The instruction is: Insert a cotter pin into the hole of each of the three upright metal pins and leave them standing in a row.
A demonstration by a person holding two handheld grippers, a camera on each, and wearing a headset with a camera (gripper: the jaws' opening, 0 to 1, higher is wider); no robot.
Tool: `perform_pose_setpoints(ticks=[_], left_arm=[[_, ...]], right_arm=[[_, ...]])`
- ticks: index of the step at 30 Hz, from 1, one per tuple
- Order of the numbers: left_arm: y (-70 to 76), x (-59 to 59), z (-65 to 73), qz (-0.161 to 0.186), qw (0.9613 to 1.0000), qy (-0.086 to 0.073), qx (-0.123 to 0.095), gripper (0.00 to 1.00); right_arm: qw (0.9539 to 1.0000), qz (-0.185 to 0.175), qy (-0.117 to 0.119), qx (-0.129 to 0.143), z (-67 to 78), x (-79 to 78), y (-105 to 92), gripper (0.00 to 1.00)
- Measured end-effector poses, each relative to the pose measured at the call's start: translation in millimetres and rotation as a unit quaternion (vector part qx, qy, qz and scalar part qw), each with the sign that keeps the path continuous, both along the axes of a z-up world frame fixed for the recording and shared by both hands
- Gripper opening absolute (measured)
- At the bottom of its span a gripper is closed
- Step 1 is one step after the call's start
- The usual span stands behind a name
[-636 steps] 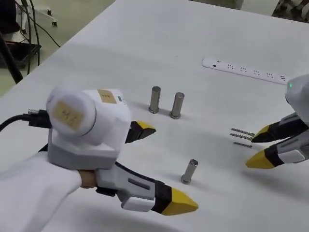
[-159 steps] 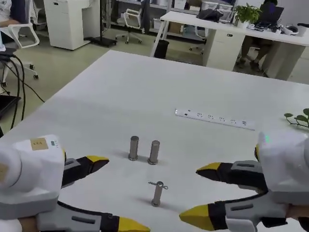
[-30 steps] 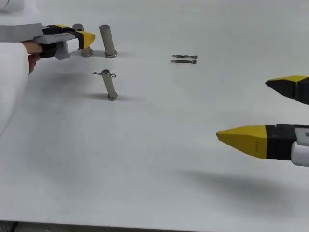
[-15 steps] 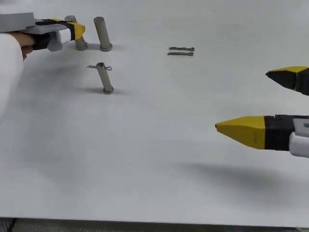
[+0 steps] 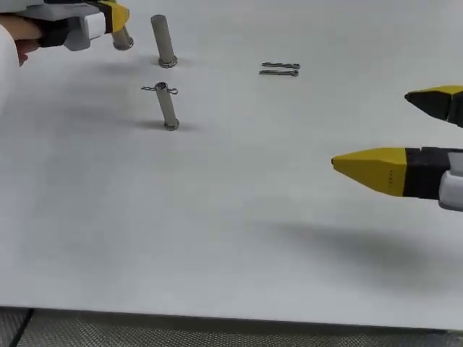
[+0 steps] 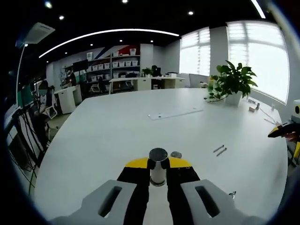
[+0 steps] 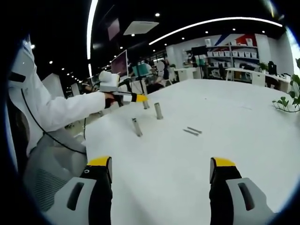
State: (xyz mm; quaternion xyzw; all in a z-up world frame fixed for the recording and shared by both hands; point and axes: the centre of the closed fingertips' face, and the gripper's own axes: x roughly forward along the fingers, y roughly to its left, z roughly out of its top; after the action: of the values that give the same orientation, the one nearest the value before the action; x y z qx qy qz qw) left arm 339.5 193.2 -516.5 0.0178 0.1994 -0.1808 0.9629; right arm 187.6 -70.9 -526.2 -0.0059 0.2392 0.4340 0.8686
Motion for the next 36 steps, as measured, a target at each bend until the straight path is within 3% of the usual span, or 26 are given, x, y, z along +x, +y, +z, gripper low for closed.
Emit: perform_pose_setpoints(ticks=[6,8,9,12,14,18,20,24,28,31,36], left_arm=[[-16.0,-17.4,28.7,-0.012,0.9998,-0.017,-0.005,0.09],[-28.7,-25.4,42.0,-0.022,0.9989,-0.029,-0.028,0.09],[-33.2,-28.4,45.3,-0.021,0.9985,-0.027,-0.043,0.09],[-46.0,-37.2,51.8,-0.037,0.9977,-0.031,-0.048,0.1],[-59.6,-44.2,56.9,-0.048,0.996,-0.032,-0.069,0.1],[-77.6,-53.9,62.4,-0.063,0.9953,-0.037,-0.064,0.1],[-87.8,-61.4,63.2,-0.069,0.995,-0.031,-0.065,0.1],[-108.5,-76.6,60.0,-0.094,0.9943,-0.031,-0.039,0.1],[-124.8,-89.7,50.4,-0.105,0.9935,-0.014,-0.042,0.1],[-132.7,-96.3,42.8,-0.112,0.9933,-0.009,-0.027,0.1],[-144.2,-106.2,28.0,-0.11,0.9935,0.005,-0.028,0.1]], right_arm=[[1.0,0.005,-0.002,-0.002,-0.6,-0.7,1.7,0.86],[1.0,0.006,0.0,-0.002,-1.8,-1.8,2.9,0.88],[1.0,0.006,0.002,-0.001,-2.8,-2.3,3.6,0.88],[1.0,0.007,0.007,-0.001,-5.6,-3.6,4.9,0.91],[0.9999,0.006,0.011,-0.003,-8.9,-4.5,5.8,0.94],[0.9998,0.01,0.015,-0.003,-11.3,-6.4,7.7,0.95],[0.9997,0.018,0.017,-0.003,-11.9,-9.7,10.4,0.96],[0.9994,0.027,0.022,0.002,-13.4,-13.5,15.9,0.98],[0.9986,0.041,0.033,0.005,-17.8,-18.6,22.2,0.98],[0.9981,0.053,0.031,0.001,-19.9,-22.8,24.1,0.98],[0.9978,0.058,0.03,0.006,-17.7,-25.8,28.6,0.98]])
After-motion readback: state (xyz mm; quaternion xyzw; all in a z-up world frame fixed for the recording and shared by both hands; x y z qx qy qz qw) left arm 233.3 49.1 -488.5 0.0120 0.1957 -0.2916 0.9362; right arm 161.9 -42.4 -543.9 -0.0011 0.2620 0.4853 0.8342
